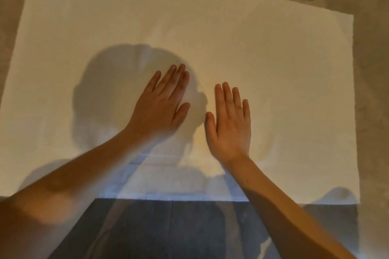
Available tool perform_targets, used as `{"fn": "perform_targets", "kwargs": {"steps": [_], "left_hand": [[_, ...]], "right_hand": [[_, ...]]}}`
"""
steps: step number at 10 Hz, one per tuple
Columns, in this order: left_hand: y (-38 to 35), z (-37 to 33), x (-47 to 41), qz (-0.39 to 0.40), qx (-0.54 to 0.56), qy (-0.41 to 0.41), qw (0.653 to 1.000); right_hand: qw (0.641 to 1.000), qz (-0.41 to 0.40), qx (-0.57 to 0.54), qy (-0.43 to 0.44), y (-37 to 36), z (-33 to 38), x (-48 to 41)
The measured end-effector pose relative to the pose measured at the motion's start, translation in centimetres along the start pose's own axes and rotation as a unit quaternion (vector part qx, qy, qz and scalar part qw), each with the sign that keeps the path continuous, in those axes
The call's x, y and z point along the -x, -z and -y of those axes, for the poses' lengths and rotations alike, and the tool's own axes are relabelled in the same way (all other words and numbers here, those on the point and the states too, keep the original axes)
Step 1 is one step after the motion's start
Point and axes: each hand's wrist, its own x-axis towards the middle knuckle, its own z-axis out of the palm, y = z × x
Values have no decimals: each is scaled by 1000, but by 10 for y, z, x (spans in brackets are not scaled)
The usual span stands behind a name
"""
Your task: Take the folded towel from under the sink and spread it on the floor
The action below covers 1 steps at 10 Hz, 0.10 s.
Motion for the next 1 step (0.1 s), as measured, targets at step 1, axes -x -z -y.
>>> {"fn": "perform_targets", "kwargs": {"steps": [1], "left_hand": [[7,-8,-2,20,9,17,1000]], "right_hand": [[999,35,5,-16,8,1,-1]]}}
